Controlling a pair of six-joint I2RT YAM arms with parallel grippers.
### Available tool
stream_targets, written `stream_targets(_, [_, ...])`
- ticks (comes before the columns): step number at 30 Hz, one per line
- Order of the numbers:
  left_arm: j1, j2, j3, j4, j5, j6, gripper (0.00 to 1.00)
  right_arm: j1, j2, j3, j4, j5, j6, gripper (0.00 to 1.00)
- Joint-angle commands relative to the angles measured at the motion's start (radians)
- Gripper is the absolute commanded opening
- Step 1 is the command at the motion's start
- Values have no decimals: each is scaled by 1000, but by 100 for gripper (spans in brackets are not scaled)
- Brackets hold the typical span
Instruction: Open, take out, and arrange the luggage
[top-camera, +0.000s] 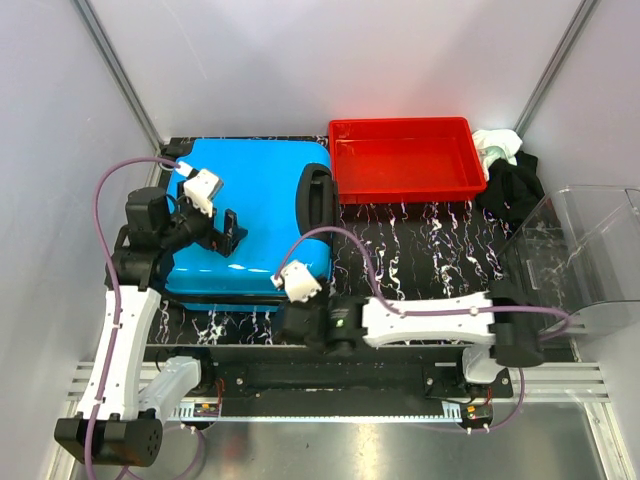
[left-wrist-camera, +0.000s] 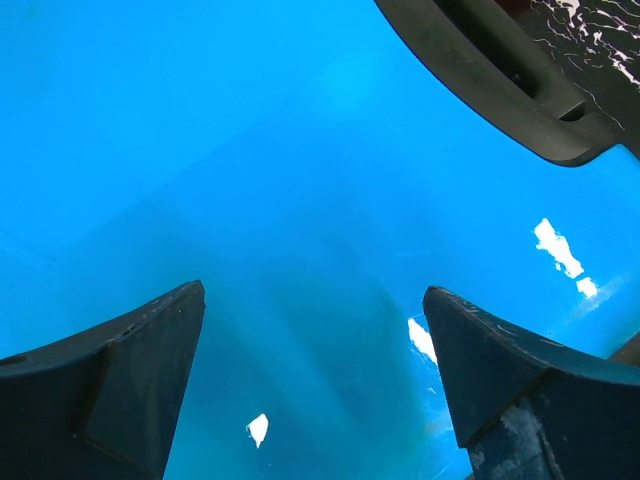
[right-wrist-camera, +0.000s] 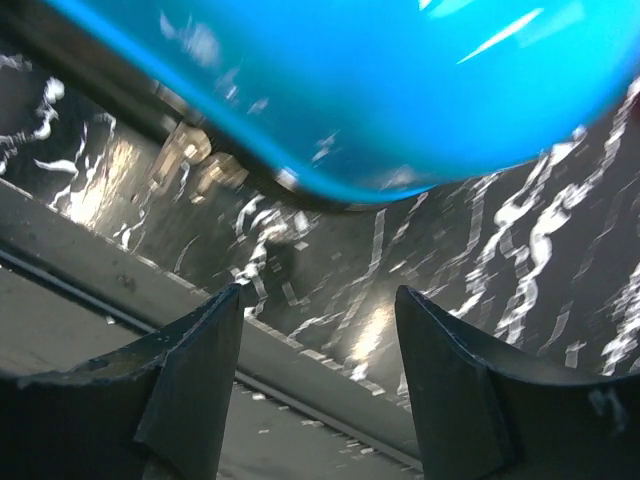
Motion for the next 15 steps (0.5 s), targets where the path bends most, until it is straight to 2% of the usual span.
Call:
stream_targets(1, [-4,-20,30,60,-26,-16,96,34,117,82,-41,103,244,69])
stream_targets(4, [-4,-30,25,61,-22,-13,96,54,183,158,-47,183,321,69])
stream_targets(8, [-4,-49,7,60,15,13,97,54,203,159,-30,257,450,66])
stream_targets(10, [-4,-53,3,60,29,27,97,54,206,131,43,269,456,64])
stream_targets(15, [-4,-43,10,60,35,42,97,52,273,169,53,310,473,61])
